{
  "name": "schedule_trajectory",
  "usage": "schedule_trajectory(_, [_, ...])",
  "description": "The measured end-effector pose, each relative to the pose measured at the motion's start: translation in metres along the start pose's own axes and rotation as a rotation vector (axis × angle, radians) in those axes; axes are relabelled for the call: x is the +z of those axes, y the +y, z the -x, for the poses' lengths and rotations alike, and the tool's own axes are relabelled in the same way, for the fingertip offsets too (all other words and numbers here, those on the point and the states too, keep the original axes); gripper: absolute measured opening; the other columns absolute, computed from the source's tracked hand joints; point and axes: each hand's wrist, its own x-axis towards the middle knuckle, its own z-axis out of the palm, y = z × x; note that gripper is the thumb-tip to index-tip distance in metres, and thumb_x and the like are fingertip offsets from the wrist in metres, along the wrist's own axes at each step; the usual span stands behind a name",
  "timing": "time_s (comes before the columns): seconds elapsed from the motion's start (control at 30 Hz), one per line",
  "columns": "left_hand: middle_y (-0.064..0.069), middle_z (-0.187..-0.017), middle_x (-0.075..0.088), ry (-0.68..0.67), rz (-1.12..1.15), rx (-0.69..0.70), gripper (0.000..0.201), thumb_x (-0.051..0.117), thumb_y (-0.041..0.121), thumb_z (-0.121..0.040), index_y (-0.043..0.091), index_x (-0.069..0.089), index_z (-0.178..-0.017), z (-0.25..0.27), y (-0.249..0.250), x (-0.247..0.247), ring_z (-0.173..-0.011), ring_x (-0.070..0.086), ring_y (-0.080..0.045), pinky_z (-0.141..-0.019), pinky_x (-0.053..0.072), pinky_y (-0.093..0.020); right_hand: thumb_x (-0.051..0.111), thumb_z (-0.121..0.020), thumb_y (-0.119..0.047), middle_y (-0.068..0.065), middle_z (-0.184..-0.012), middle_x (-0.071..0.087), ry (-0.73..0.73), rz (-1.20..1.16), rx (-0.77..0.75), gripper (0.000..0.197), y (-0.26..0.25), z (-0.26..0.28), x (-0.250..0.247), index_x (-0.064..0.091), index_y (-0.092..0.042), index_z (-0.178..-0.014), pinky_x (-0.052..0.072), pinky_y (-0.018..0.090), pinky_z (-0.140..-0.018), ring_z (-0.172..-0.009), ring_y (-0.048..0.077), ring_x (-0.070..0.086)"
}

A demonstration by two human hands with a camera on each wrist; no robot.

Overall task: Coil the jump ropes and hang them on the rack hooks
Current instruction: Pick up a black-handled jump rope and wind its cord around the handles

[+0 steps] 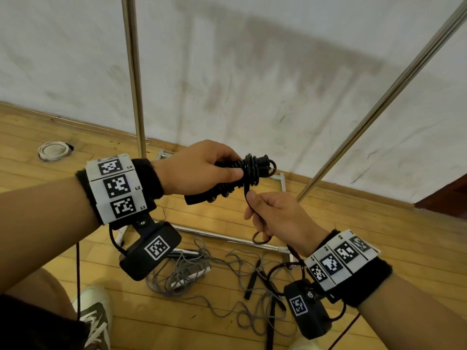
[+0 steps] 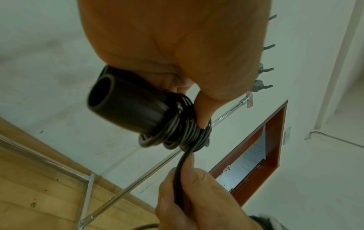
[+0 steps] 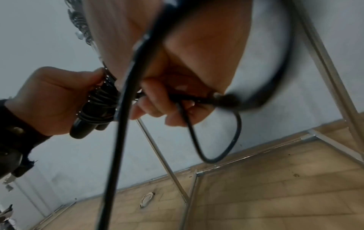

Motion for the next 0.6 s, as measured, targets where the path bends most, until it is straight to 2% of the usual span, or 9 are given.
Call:
schedule_trajectory(0.1, [-0.007,-0.083,0.075,-0.02,0.028,-0.011,0.023,0.063,0.02,-0.096,0.009,0.059,-0.116,0.001,0.001,0.0,-0.064,0.071,-0.02,-0.057,0.057,-0.032,0.047,-0.094,-0.052,-0.004,-0.055,0.049,-0.046,0.04,-0.016,0.047,0.007,0.0,0.001,0.072,-0.015,-0.077,0.05,0.032,-0.055,-0.052,0.017,0.047])
schedule_trajectory(0.17, [-0.007,-0.082,0.075,-0.035,0.025,-0.003,0.022,0.065,0.021,-0.095,0.009,0.059,-0.113,0.001,0.001,-0.001,-0.064,0.071,-0.02,-0.056,0.057,-0.032,0.047,-0.102,-0.032,-0.014,-0.074,0.061,-0.096,0.081,-0.069,0.033,0.011,0.0,-0.001,0.07,-0.018,-0.084,0.052,0.032,-0.067,-0.06,0.013,0.05])
schedule_trajectory(0.23, [-0.008,-0.083,0.075,-0.081,-0.007,0.011,0.02,0.066,0.023,-0.094,0.011,0.061,-0.11,0.001,0.002,-0.002,-0.065,0.072,-0.027,-0.057,0.058,-0.037,0.049,-0.101,-0.013,-0.02,-0.092,0.068,-0.136,0.118,-0.096,0.023,0.016,-0.001,-0.005,0.067,-0.011,-0.086,0.051,0.024,-0.072,-0.066,0.011,0.054])
schedule_trajectory(0.33, [-0.007,-0.079,0.075,-0.225,-0.069,0.029,0.015,0.067,0.024,-0.094,0.017,0.063,-0.106,0.004,0.0,0.0,-0.059,0.07,-0.023,-0.051,0.055,-0.032,0.058,-0.094,-0.003,-0.013,-0.069,0.064,-0.139,0.171,-0.056,0.019,0.02,-0.004,-0.011,0.067,-0.016,-0.084,0.051,0.022,-0.072,-0.068,0.012,0.06])
schedule_trajectory(0.4, [-0.005,-0.079,0.075,-0.295,-0.102,0.03,0.013,0.066,0.023,-0.095,0.017,0.063,-0.106,0.005,-0.002,0.004,-0.058,0.069,-0.018,-0.051,0.053,-0.027,0.059,-0.088,-0.001,-0.011,-0.06,0.061,-0.128,0.263,-0.077,0.029,0.021,-0.004,-0.015,0.063,-0.026,-0.073,0.045,0.017,-0.06,-0.058,0.002,0.055])
schedule_trajectory(0.47, [-0.003,-0.081,0.075,-0.335,-0.137,0.023,0.013,0.067,0.025,-0.094,0.019,0.063,-0.105,0.004,-0.003,0.006,-0.061,0.07,-0.016,-0.053,0.054,-0.028,0.061,-0.086,-0.007,-0.011,-0.056,0.055,-0.099,0.562,-0.23,0.033,0.025,-0.005,-0.019,0.055,-0.034,-0.067,0.036,0.017,-0.052,-0.054,0.003,0.051])
schedule_trajectory(0.5, [-0.003,-0.083,0.076,-0.355,-0.163,0.024,0.014,0.068,0.027,-0.094,0.021,0.064,-0.105,0.004,-0.004,0.007,-0.064,0.07,-0.016,-0.056,0.056,-0.03,0.062,-0.086,-0.014,-0.01,-0.058,0.056,-0.1,0.75,-0.297,0.027,0.024,-0.005,-0.021,0.056,-0.033,-0.068,0.033,0.019,-0.051,-0.055,0.005,0.05])
schedule_trajectory(0.53, [-0.001,-0.085,0.076,-0.377,-0.196,0.028,0.015,0.068,0.031,-0.093,0.023,0.065,-0.105,0.004,-0.004,0.007,-0.066,0.071,-0.016,-0.059,0.057,-0.033,0.06,-0.087,-0.023,-0.009,-0.062,0.058,-0.104,0.918,-0.32,0.016,0.023,-0.006,-0.024,0.059,-0.029,-0.072,0.032,0.023,-0.052,-0.058,0.007,0.052])
schedule_trajectory(0.6, [0.003,-0.088,0.075,-0.405,-0.285,0.035,0.018,0.07,0.037,-0.091,0.027,0.065,-0.105,0.004,-0.004,0.01,-0.068,0.071,-0.013,-0.062,0.059,-0.033,0.047,-0.09,-0.045,-0.008,-0.063,0.056,-0.082,1.09,-0.288,0.028,0.021,-0.011,-0.029,0.057,-0.025,-0.074,0.03,0.026,-0.052,-0.062,0.014,0.053])
